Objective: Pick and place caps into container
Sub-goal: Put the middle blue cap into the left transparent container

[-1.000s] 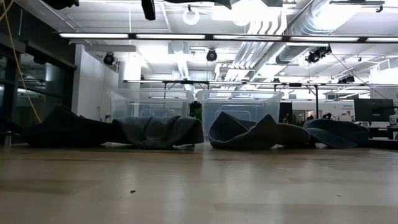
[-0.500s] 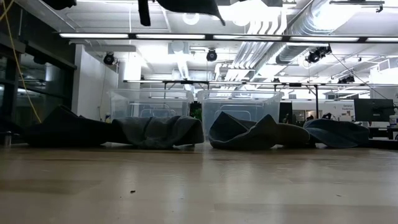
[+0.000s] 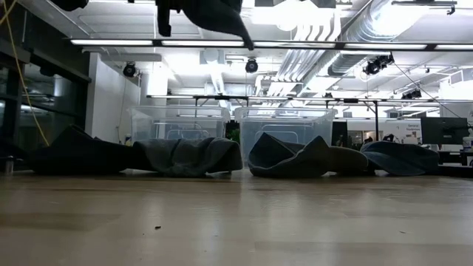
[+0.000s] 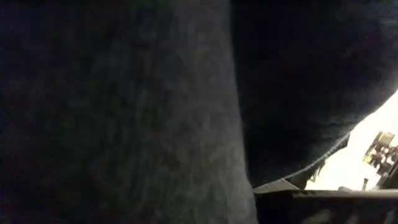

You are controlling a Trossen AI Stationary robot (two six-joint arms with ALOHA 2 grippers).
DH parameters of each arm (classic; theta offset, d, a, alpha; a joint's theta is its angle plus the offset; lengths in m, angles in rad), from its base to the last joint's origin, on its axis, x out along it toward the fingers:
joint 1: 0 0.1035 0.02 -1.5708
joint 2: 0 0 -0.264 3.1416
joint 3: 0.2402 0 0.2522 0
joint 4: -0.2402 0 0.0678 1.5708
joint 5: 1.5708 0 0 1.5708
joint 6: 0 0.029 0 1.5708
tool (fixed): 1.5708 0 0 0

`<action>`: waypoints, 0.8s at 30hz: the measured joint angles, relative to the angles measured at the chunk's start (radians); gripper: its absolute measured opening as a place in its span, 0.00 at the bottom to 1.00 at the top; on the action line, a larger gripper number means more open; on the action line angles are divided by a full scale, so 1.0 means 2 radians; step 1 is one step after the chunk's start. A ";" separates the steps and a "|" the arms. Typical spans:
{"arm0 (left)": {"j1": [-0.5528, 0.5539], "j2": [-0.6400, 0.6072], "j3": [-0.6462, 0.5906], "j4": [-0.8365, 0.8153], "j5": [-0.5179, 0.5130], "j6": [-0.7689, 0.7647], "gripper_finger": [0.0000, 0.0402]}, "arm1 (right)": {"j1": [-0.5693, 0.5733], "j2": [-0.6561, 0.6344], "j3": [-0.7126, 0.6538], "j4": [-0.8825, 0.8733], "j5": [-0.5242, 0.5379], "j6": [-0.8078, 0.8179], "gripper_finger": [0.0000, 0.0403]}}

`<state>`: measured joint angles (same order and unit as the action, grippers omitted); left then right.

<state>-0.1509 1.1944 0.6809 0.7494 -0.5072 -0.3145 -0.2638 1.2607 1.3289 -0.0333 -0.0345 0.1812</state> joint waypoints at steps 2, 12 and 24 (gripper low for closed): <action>0.000 0.000 0.000 0.004 -0.014 0.003 0.00 | -0.010 -0.019 0.000 -0.009 0.018 -0.024 0.66; 0.000 -0.023 0.030 -0.058 -0.193 0.133 0.00 | -0.025 -0.126 0.001 -0.147 0.093 -0.079 0.67; 0.095 -0.009 0.127 -0.267 -0.281 0.178 0.00 | -0.025 -0.170 -0.001 -0.345 0.034 0.023 0.67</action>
<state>0.0392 1.1755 0.9349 0.2161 -1.0700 0.0415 -0.3134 0.9211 1.3277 -0.7225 0.0334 0.2275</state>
